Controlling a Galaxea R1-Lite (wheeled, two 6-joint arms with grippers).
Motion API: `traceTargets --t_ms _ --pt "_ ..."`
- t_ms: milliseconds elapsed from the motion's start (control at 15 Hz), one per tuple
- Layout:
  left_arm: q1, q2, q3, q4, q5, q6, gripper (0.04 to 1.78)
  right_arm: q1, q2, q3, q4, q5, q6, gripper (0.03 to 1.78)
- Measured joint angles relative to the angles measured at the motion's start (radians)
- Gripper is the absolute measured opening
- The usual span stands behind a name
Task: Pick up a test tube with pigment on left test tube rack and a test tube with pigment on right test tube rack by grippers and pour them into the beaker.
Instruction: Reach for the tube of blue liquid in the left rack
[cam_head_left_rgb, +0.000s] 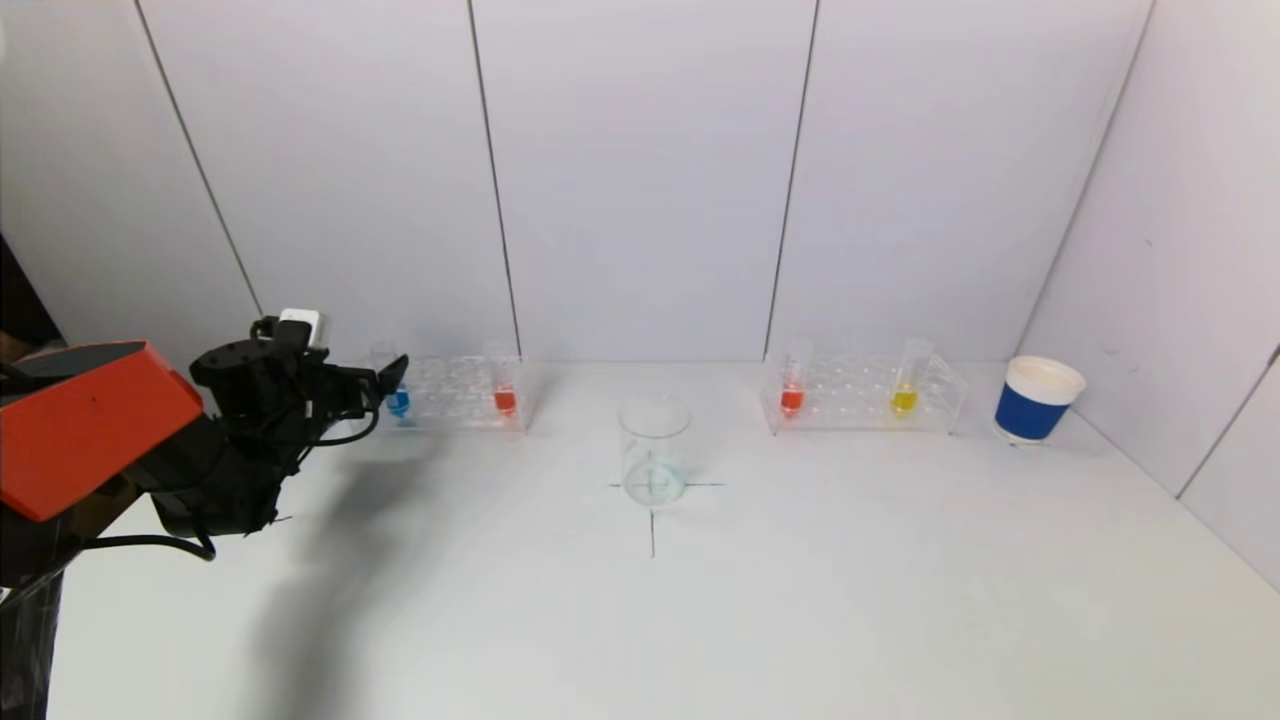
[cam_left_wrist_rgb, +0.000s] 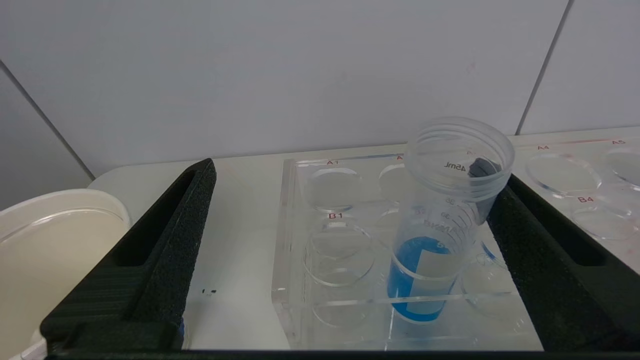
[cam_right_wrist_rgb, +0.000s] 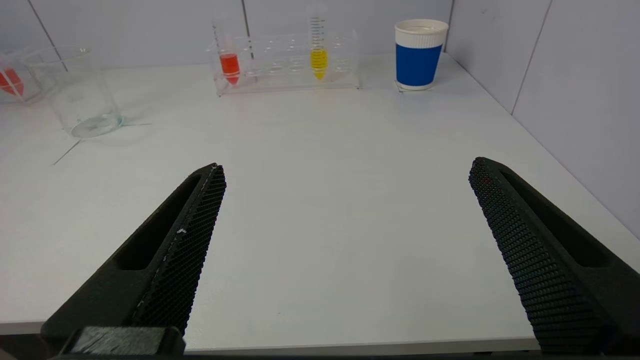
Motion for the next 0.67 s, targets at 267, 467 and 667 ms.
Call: traceTargets --t_ms 267,467,667 --pt "-0.014 0.012 -0.019 0.000 0.001 0.020 1.77 0.000 0.000 0.000 0.000 0.000 0.000 1.77" --pt "-0.041 0.014 -0.020 -0.002 0.017 0.024 1.77 0.000 0.000 0.000 0.000 0.000 0.000 1.77" --pt "-0.060 0.013 -0.019 -0.012 0.043 0.038 1.77 0.000 0.000 0.000 0.000 0.000 0.000 1.77"
